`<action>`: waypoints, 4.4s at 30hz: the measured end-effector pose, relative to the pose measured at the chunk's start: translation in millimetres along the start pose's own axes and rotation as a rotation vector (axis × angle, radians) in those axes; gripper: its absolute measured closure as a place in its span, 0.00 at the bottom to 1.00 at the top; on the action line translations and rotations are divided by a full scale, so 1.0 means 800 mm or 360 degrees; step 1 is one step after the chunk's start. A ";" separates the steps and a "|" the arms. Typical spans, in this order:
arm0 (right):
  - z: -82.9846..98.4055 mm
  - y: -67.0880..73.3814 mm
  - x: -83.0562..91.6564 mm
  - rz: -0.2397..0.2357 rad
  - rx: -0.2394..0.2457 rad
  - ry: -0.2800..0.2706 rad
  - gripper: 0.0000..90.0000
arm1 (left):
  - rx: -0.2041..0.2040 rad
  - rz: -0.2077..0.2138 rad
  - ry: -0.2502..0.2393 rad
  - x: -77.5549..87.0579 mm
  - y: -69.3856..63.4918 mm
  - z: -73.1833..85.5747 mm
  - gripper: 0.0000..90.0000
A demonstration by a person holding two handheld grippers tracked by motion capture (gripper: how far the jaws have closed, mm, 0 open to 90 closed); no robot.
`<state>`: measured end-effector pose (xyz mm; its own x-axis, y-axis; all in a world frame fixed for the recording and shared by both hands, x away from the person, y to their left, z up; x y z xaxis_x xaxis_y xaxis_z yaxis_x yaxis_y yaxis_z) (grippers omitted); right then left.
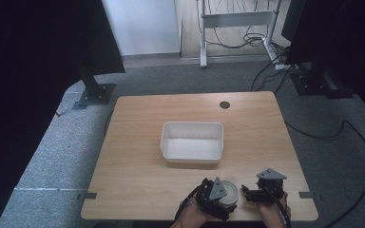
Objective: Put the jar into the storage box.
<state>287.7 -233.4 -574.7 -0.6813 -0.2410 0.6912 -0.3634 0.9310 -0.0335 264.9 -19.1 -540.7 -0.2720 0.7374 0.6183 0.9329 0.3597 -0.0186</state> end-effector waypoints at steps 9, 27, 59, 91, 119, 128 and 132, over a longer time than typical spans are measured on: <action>0.000 0.000 0.000 0.0000 0.0001 0.0000 0.03 | -0.0013 -0.0024 0.0006 0.010 0.008 -0.005 0.12; 0.000 0.000 0.000 0.0000 0.0002 -0.0001 0.03 | -0.0024 -0.0044 0.0013 0.025 0.022 -0.011 0.12; 0.000 0.000 0.000 0.0001 0.0001 0.0000 0.03 | 0.0018 -0.0140 -0.0004 0.053 0.061 -0.018 0.12; 0.000 0.000 0.000 0.0000 -0.0002 0.0002 0.03 | 0.0087 -0.0238 -0.0043 0.072 0.104 -0.026 0.12; 0.000 0.000 0.000 -0.0001 0.0002 0.0000 0.03 | 0.0147 -0.0364 -0.0084 0.068 0.149 -0.035 0.12; 0.000 0.000 0.000 -0.0002 0.0003 0.0000 0.03 | 0.0155 -0.0385 -0.0093 0.064 0.158 -0.038 0.12; 0.000 0.000 0.000 -0.0001 0.0002 0.0001 0.03 | 0.0150 -0.0398 -0.0091 0.060 0.161 -0.041 0.12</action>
<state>287.3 -233.2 -574.7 -0.6808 -0.2416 0.6915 -0.3649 0.9304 -0.0341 379.8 44.3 -487.5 -0.5065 0.6493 0.5674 0.8097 0.5844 0.0541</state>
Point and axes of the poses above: each handheld gripper's, and its own axes: x roughly backward along the jaws, z roughly out of its underside, y roughly to its left, the point moved 2 cm from there along -x, roughly forward along the jaws, and after that the axes turned 4 degrees about z, right-handed, at the moved point
